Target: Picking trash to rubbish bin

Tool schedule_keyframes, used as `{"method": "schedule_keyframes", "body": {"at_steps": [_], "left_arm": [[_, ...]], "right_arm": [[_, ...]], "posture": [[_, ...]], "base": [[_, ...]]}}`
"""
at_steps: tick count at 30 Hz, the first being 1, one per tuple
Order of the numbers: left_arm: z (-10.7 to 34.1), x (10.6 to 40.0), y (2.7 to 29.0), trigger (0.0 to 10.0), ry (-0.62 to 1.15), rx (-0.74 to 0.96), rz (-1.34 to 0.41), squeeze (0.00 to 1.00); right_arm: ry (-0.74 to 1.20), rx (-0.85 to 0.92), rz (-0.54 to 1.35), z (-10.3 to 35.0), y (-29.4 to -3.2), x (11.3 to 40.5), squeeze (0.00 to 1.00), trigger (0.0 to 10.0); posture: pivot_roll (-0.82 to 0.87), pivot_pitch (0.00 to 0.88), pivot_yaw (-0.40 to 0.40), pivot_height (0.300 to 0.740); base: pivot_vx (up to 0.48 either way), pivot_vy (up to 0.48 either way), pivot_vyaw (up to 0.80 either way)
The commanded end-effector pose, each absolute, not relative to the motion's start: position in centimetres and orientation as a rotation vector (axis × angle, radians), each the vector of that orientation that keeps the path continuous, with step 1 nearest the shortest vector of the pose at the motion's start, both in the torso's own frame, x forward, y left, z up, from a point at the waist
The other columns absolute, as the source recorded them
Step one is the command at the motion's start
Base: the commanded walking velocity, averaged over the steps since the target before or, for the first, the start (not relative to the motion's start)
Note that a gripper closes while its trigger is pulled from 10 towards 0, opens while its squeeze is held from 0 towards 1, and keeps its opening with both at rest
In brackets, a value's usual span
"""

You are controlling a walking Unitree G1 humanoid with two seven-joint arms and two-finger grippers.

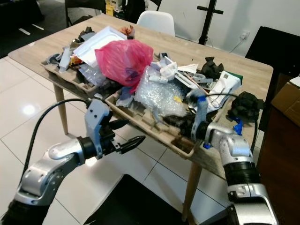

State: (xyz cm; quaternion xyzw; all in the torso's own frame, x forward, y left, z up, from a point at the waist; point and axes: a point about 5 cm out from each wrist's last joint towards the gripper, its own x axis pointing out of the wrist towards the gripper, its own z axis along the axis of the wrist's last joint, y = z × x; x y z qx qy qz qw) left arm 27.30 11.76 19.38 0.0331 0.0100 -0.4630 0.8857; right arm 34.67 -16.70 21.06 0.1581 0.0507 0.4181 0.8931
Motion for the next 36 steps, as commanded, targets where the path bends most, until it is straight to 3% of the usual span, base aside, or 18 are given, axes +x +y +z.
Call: {"method": "schedule_keyframes", "body": {"at_steps": [1,5,9,11,16,19,28,31,34,36], "left_arm": [[19.2,27.1,12.2,10.0,0.045,0.078,-0.989,0.00],[18.8,26.5,13.0,10.0,0.107,0.091,-1.046,0.00],[15.5,24.2,15.7,10.0,0.420,0.177,-1.117,0.00],[14.9,23.9,16.2,10.0,0.470,0.191,-1.113,0.00],[11.3,24.2,18.5,10.0,0.604,0.224,-0.924,0.00],[8.2,24.2,19.4,10.0,0.701,0.243,-0.788,0.00],[2.6,23.9,19.1,10.0,0.792,0.133,-0.519,0.00],[1.9,23.9,18.9,10.0,0.795,0.118,-0.493,0.00],[-0.6,23.9,17.9,10.0,0.830,-0.145,-0.313,0.00],[-1.3,23.8,17.6,10.0,0.848,-0.189,-0.273,0.00]], "right_arm": [[0.022,0.404,0.945,22.5,-16.7,34.1,0.00,0.0],[-0.006,0.416,1.092,23.3,-16.4,32.7,0.00,0.0],[0.096,0.349,1.300,21.8,-15.2,29.7,0.00,0.0],[0.115,0.346,1.324,21.5,-15.0,29.3,0.00,0.0],[0.359,0.195,1.406,17.6,-13.8,27.0,0.00,0.0],[0.497,0.019,1.335,14.0,-13.2,26.7,0.00,0.0],[0.627,-0.058,1.036,6.1,-10.6,27.0,0.00,0.0],[0.641,-0.052,1.015,5.5,-10.3,26.8,0.00,0.0],[0.720,-0.050,0.914,2.2,-9.4,25.8,0.00,0.0],[0.754,-0.043,0.878,1.2,-9.3,25.4,0.00,0.0]], "posture": [[-0.01,0.099,-0.007,0.740],[-0.01,0.100,-0.008,0.740],[-0.01,0.105,-0.005,0.740],[-0.01,0.105,-0.005,0.740],[-0.01,0.115,-0.003,0.740],[-0.01,0.118,-0.003,0.740],[-0.02,0.123,-0.001,0.740],[-0.02,0.123,-0.001,0.740],[-0.03,0.127,-0.003,0.740],[-0.03,0.126,-0.003,0.740]], "base": [[0.000,0.000,0.00],[0.000,0.000,0.00],[0.000,0.000,0.00],[0.000,0.000,0.00],[0.000,0.000,0.00],[0.000,0.000,0.00],[0.000,0.000,0.00],[0.000,0.000,0.00],[0.000,0.000,0.00],[0.000,0.000,0.00]]}}
